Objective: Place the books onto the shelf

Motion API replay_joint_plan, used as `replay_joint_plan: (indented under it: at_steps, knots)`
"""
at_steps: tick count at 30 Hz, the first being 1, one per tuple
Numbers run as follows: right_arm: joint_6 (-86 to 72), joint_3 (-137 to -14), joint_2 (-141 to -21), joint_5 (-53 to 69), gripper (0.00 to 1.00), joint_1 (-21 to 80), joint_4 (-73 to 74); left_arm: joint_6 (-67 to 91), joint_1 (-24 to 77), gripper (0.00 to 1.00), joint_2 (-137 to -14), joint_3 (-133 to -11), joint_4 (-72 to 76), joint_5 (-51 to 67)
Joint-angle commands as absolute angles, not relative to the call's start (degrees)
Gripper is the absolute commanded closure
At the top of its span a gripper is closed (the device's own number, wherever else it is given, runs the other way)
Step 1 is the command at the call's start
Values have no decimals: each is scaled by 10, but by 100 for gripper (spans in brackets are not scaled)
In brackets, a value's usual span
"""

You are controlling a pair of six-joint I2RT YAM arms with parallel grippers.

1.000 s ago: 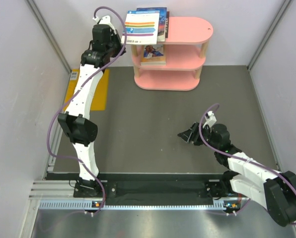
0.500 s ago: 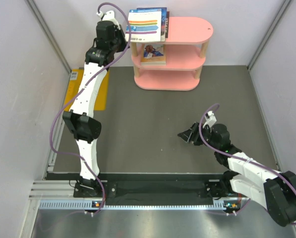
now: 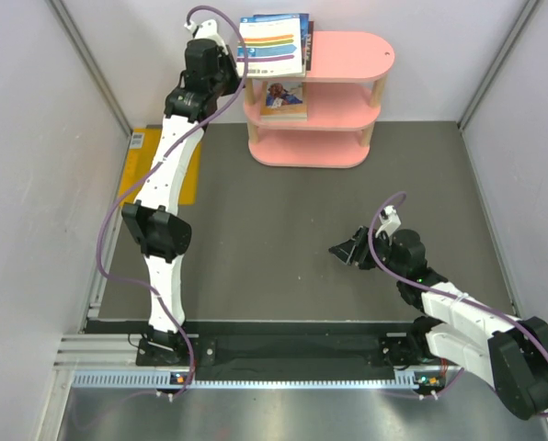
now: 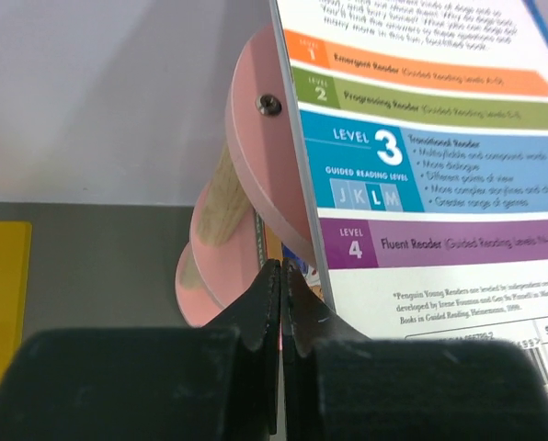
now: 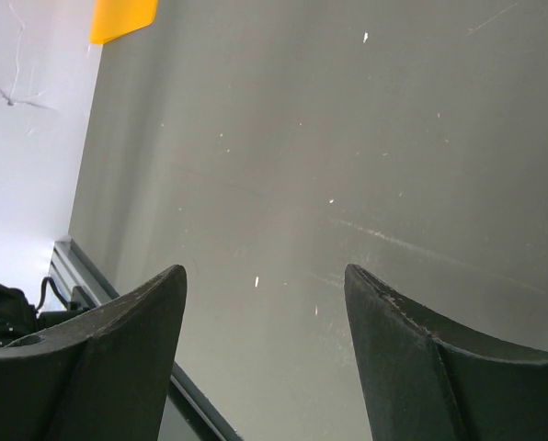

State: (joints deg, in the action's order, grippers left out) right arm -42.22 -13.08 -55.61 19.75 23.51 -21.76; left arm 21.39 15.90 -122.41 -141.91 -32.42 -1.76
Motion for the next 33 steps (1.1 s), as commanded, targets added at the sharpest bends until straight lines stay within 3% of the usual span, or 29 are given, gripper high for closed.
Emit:
replay_joint_plan:
  at_steps: [1,17,33]
  knots:
    - [-423,-142,-554,201,31,243,-247,227,161,100,-1220,-1447,-260,-33]
    - [-424,-139,-548,203,31,243,-243,233,160,100,-1251,-1441,-273,-5]
    - [-424,-138,-543,201,30,243,-243,191,153,100,-1158,-1333,-332,-116]
